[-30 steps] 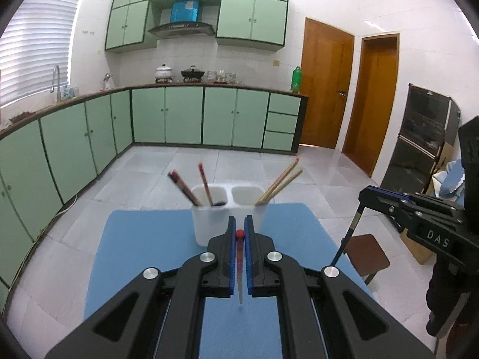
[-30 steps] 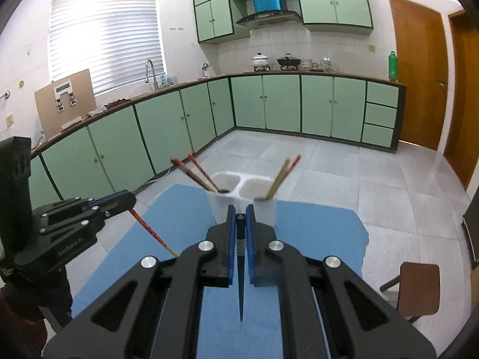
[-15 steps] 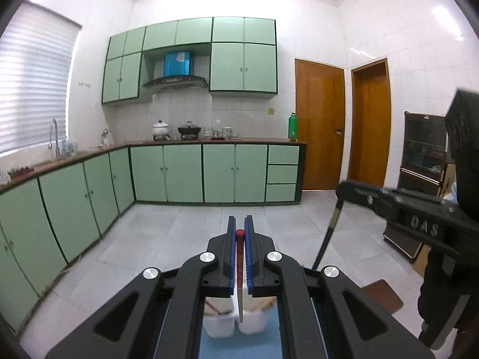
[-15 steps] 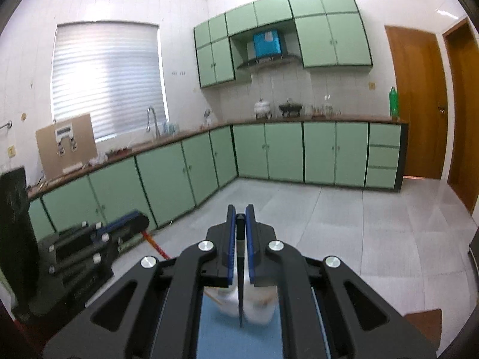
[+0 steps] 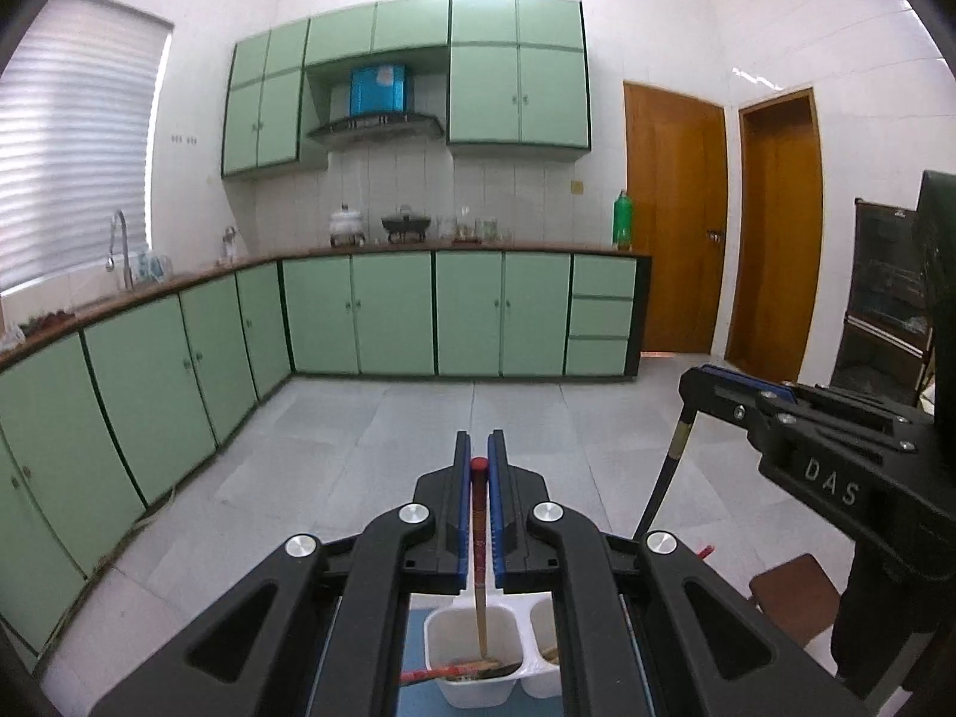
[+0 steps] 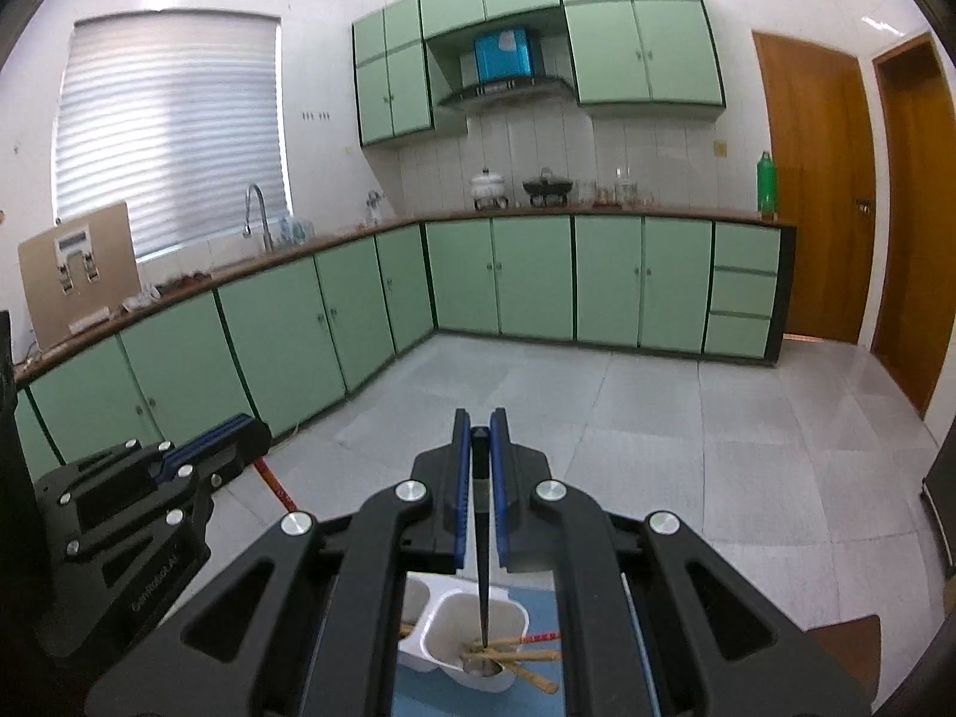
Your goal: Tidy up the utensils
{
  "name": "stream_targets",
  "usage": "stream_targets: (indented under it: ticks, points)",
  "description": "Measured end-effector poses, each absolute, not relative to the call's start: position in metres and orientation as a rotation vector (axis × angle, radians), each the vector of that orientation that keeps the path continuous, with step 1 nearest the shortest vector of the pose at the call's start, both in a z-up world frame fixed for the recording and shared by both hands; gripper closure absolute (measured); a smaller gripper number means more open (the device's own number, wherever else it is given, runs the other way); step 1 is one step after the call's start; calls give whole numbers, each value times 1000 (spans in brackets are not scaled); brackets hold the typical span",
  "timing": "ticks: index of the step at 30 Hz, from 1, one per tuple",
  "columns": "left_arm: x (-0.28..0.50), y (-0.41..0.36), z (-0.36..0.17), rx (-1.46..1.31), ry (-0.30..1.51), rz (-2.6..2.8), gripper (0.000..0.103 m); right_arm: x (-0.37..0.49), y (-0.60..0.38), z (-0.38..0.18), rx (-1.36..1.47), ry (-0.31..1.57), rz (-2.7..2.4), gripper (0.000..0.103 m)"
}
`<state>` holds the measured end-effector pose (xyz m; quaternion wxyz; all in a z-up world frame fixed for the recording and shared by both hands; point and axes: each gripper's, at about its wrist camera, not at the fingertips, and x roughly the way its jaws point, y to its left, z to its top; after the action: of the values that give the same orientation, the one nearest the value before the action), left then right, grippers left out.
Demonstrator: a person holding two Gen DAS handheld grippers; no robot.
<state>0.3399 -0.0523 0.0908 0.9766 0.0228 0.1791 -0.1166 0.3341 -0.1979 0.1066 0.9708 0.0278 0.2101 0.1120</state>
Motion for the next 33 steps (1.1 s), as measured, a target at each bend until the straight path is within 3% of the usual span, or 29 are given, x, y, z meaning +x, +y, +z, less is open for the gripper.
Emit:
stream_targets:
  ticks: [5,7,11,20,22,28,33]
  points:
    - [350,-50,64,47,434,-244,94,336,-194,82,47,479,216,92]
    - [347,-47,60,44,442,-242,85,332,-196,78,46,479,207,81]
    - [337,-39,60,23,441,-240,75,317,-205,78,53,456,187,68]
    - [271,-21,50,2,416,-252,34,248,-222,67,42,435,148,28]
    - [252,-17,42,-6,426,-249,26,226,-220,58,25,441,136,14]
    - [204,-11,10,-34,488,-243,10,168,-218,20,77,512,167,8]
    - [166,-7,-10,-21,524,-224,6,132,-213,-2,108,557,171,7]
